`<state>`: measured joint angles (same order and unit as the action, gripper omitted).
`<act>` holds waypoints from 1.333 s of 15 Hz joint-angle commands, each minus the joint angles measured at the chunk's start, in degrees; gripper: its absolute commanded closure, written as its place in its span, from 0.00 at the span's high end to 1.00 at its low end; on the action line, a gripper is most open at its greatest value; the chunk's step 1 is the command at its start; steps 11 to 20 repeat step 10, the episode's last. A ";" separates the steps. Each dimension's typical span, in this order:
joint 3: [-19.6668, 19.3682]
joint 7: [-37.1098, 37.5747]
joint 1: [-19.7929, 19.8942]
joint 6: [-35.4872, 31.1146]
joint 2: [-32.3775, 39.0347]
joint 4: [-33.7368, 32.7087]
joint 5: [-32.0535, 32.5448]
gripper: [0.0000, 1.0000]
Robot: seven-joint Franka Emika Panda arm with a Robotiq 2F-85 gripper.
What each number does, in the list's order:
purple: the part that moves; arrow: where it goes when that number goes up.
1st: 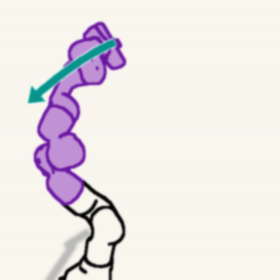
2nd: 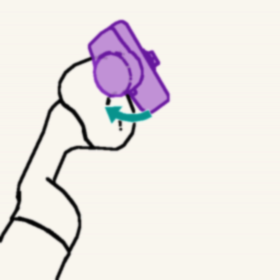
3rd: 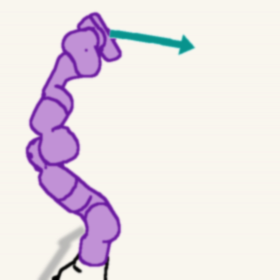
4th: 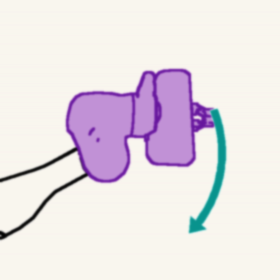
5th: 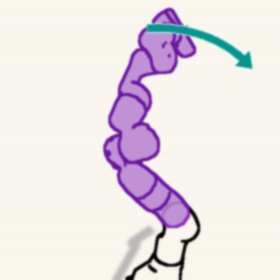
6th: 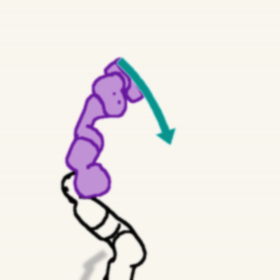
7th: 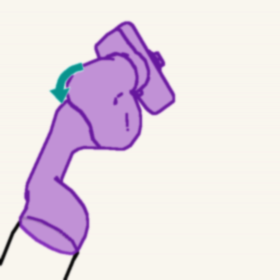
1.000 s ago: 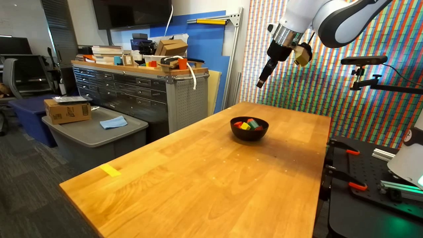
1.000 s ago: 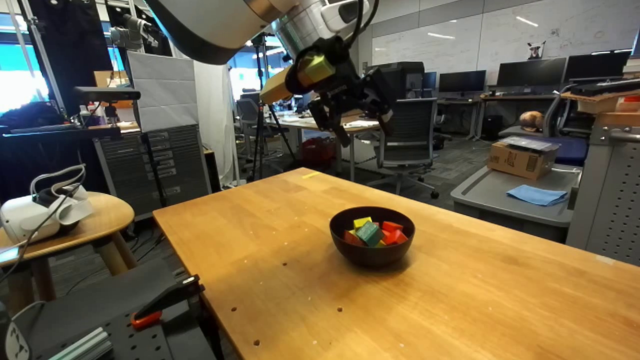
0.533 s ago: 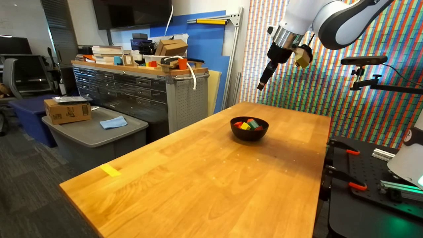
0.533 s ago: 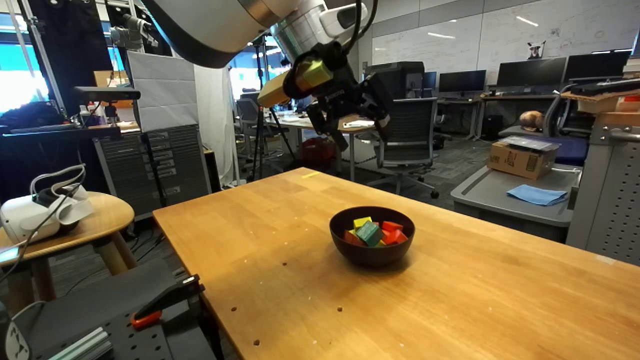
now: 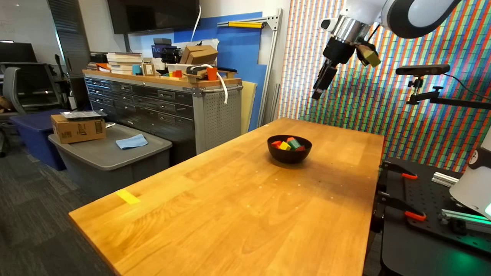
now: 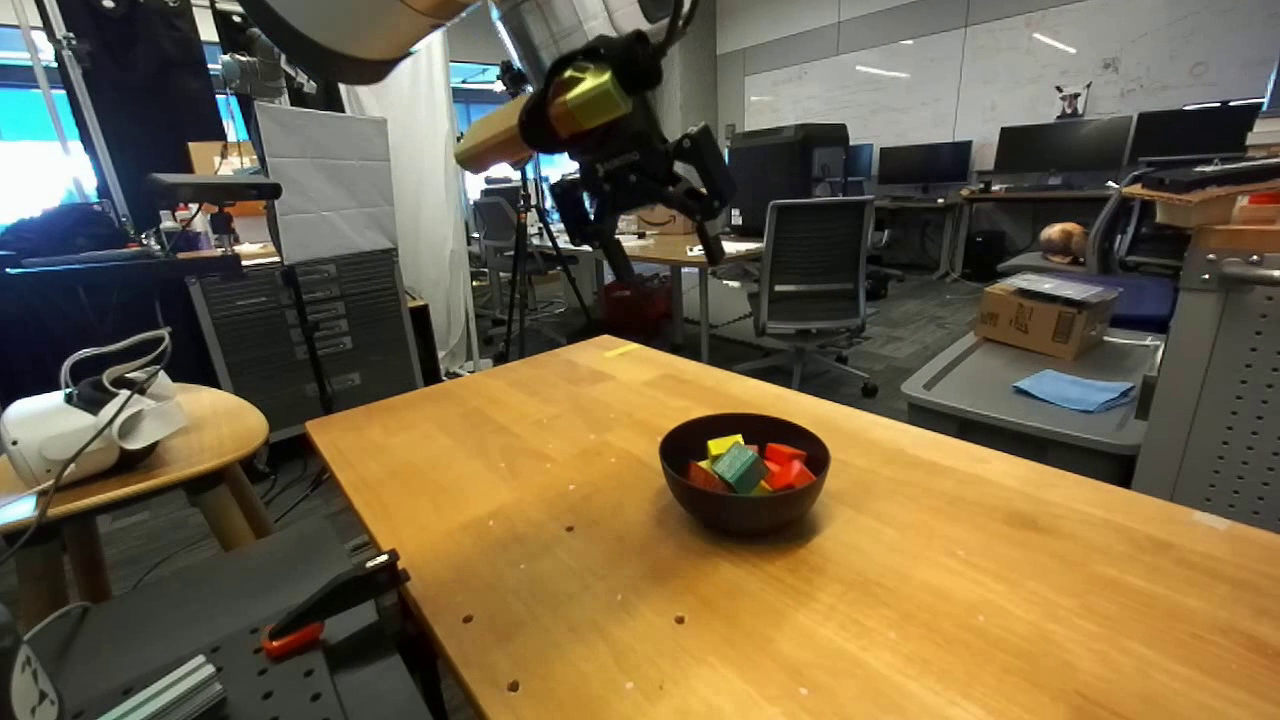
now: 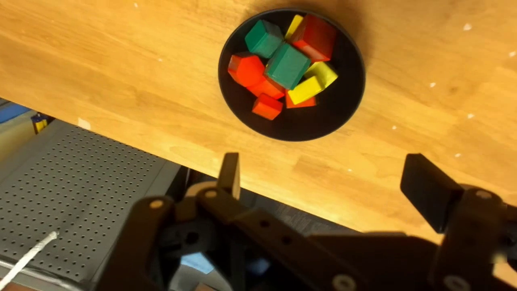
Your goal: Pick up all the toy blocks from the table and put them in the bowl
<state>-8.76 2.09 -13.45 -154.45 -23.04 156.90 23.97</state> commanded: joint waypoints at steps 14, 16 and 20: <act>8.54 -12.20 0.51 22.73 -17.55 -1.92 -11.27 1.00; 8.54 -12.20 0.51 22.73 -17.55 -1.92 -11.27 1.00; 8.54 -12.20 0.51 22.73 -17.55 -1.92 -11.27 1.00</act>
